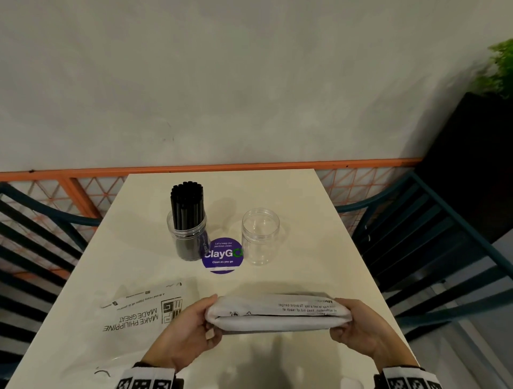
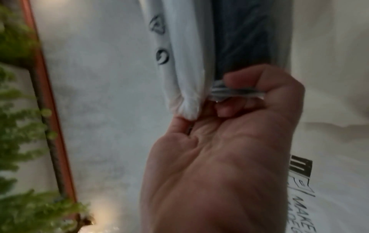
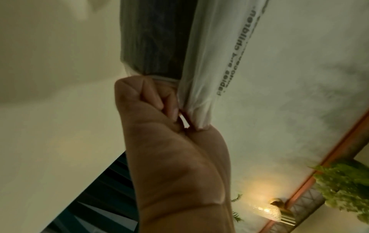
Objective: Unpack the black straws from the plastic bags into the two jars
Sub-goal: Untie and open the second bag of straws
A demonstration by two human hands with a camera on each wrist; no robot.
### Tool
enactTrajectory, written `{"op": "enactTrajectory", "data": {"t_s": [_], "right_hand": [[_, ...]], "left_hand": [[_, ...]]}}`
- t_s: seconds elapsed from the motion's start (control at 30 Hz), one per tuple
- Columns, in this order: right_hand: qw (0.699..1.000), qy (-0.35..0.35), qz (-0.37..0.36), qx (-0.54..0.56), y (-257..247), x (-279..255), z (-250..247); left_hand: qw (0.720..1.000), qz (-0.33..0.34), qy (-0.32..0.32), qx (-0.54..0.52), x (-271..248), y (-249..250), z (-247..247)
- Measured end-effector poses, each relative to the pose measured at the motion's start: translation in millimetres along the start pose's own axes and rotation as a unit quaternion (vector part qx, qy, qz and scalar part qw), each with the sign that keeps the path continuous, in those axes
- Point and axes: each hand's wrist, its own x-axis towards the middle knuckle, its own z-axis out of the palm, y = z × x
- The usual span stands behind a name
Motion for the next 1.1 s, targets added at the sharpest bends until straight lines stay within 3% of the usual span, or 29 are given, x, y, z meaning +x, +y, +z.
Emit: {"op": "enactTrajectory", "data": {"t_s": [0.1,0.17,0.27,0.37,0.47,0.57,0.63,0.7,0.73,0.93,1.03,1.1], "right_hand": [[0.995,-0.014,-0.038,-0.096,3.2,-1.8,-2.5],[0.982,-0.012,-0.066,-0.176,6.3,-3.3,-3.0],[0.946,0.069,-0.113,-0.295,14.0,2.2,4.3],[0.893,0.161,-0.179,-0.381,22.9,11.3,16.3],[0.83,0.183,-0.242,-0.468,28.7,14.4,25.1],[0.787,0.163,-0.299,-0.514,29.9,3.6,33.2],[0.751,0.129,-0.312,-0.567,30.5,-2.7,34.7],[0.693,0.089,-0.303,-0.649,31.7,-2.5,32.1],[0.681,0.079,-0.3,-0.663,32.5,-1.9,31.3],[0.693,0.055,-0.275,-0.664,39.3,3.4,40.2],[0.701,0.054,-0.266,-0.66,35.1,4.5,37.8],[0.709,0.051,-0.264,-0.652,30.8,6.7,32.8]], "left_hand": [[0.992,0.054,0.01,0.111,3.7,-4.3,-3.1],[0.97,0.098,0.047,0.218,8.1,-7.7,-7.2],[0.929,0.14,0.138,0.314,18.9,-13.8,-11.1],[0.92,0.171,0.203,0.289,24.7,-20.4,-4.3],[0.857,0.268,0.254,0.361,22.1,-25.0,8.0],[0.793,0.304,0.234,0.472,22.7,-30.1,12.7],[0.79,0.306,0.197,0.494,27.0,-33.0,8.6],[0.79,0.31,0.197,0.492,28.8,-33.0,6.8],[0.79,0.311,0.204,0.487,29.4,-32.5,7.3],[0.771,0.338,0.243,0.482,31.8,-31.2,13.4],[0.765,0.273,0.192,0.55,32.5,-30.2,5.0],[0.779,0.24,0.136,0.564,28.5,-27.6,1.0]]}}
